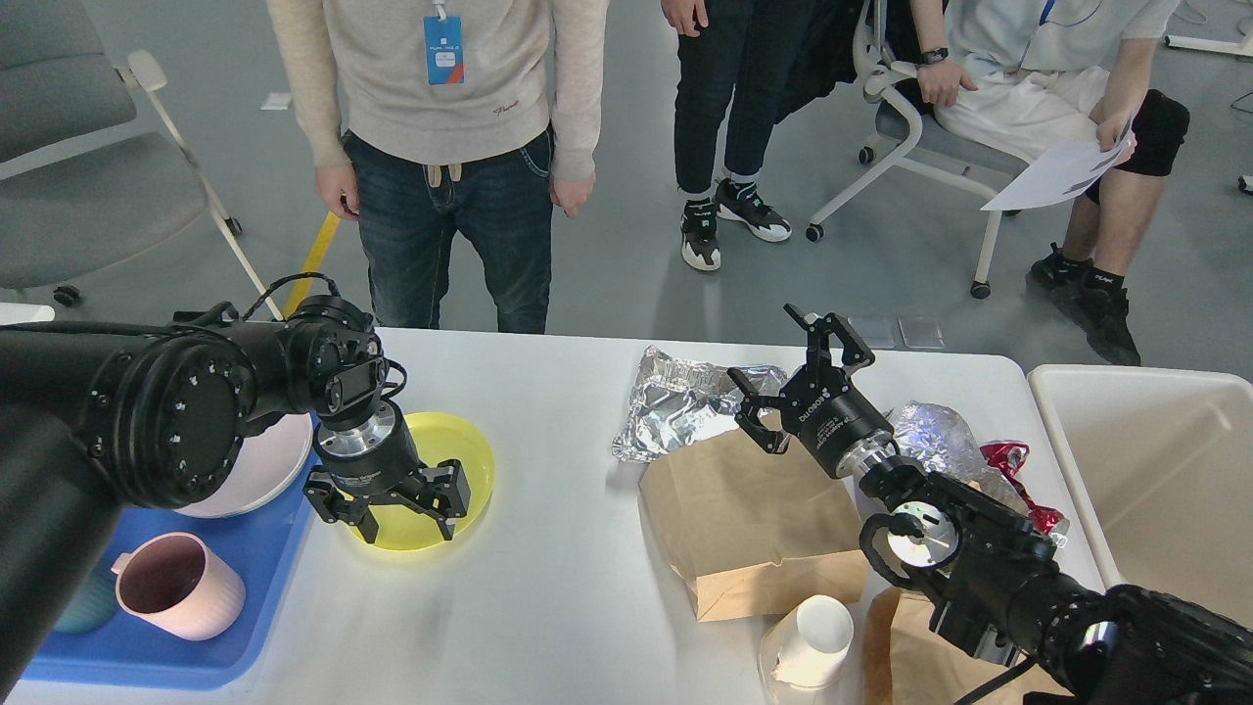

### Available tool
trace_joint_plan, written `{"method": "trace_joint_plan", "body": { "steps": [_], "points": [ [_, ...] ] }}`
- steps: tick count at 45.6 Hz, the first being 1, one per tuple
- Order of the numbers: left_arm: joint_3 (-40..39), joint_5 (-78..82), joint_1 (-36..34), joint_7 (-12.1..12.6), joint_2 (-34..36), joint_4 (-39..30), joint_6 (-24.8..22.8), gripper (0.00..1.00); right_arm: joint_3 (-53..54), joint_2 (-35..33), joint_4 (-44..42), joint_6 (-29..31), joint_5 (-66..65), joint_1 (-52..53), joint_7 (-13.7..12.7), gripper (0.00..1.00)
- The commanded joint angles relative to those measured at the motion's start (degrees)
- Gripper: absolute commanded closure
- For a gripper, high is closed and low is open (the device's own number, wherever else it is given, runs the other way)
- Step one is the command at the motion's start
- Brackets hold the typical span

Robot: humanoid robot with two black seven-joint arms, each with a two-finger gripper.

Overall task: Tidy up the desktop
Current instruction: 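Grasp the yellow plate rim with the left gripper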

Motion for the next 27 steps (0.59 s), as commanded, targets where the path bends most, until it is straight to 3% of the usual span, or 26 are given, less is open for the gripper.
{"method": "trace_joint_plan", "body": {
  "steps": [1, 11, 27],
  "points": [
    [-1.1, -4.5, 2.5, 0.0, 4.1, 0.0, 4.9, 0.16, 0.0, 0.0, 0.0, 0.0, 0.0, 0.0, 0.0, 0.0],
    [-2.9, -5.6, 5.1, 0.1, 6.5, 0.0, 11.0, 0.17, 0.0, 0.0, 0.0, 0.0, 0.0, 0.0, 0.0, 0.0],
    [-5.5, -5.6, 9.3, 0.1, 8.3, 0.0, 12.7, 0.17, 0.0, 0.0, 0.0, 0.1, 0.0, 0.0, 0.0, 0.0]
  ]
}}
